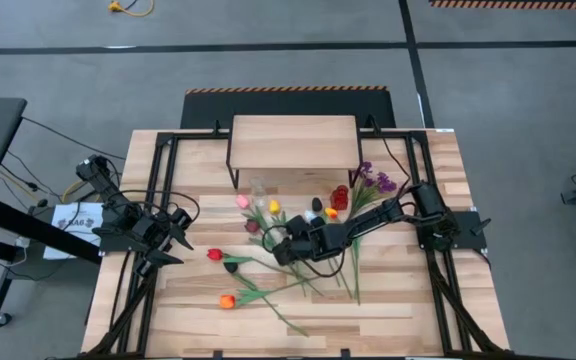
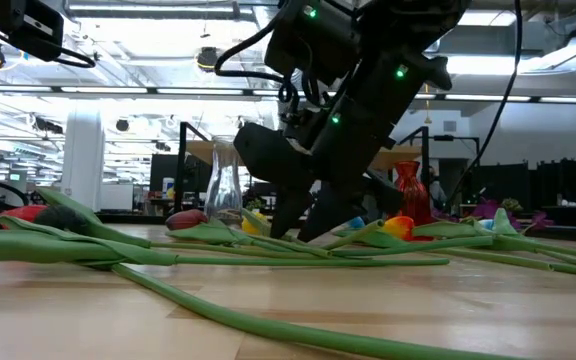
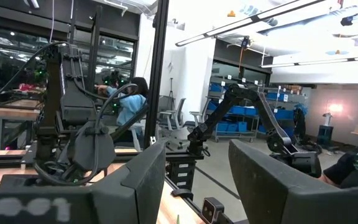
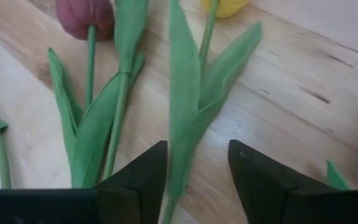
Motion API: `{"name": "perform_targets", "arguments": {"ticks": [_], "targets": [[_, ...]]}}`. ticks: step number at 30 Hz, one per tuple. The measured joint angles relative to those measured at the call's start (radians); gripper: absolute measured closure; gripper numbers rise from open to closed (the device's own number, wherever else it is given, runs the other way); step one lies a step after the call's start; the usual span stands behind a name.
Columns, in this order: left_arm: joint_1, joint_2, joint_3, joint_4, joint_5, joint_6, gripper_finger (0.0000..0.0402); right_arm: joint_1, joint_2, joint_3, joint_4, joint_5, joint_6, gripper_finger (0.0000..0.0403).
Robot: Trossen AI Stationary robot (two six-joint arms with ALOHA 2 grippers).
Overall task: Pick and place flowers into a vace then onto a shelf
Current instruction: Put the left yellow flower into the transparent vase
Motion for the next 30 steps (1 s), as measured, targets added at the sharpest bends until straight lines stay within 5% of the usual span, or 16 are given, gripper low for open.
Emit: {"name": "perform_targets", "arguments": {"ticks": [10, 16, 20, 30], "targets": [[0.0, 0.0, 0.0, 0.0, 0.0, -0.008, 0.0233, 0.021, 0.005, -0.003, -0.002, 0.045, 0.09, 0.0393], [0.0, 0.0, 0.0, 0.0, 0.0, -0.009, 0.0233, 0.04, 0.007, -0.004, 0.0, 0.067, 0.127, 0.0371], [0.0, 0.0, 0.0, 0.0, 0.0, -0.009, 0.0233, 0.052, 0.007, -0.004, 0.016, 0.066, 0.132, 0.0394], [0.0, 0.0, 0.0, -0.01, -0.03, -0.062, 0.0233, 0.137, -0.006, 0.0, 0.306, 0.23, -0.137, 0.0397]]}}
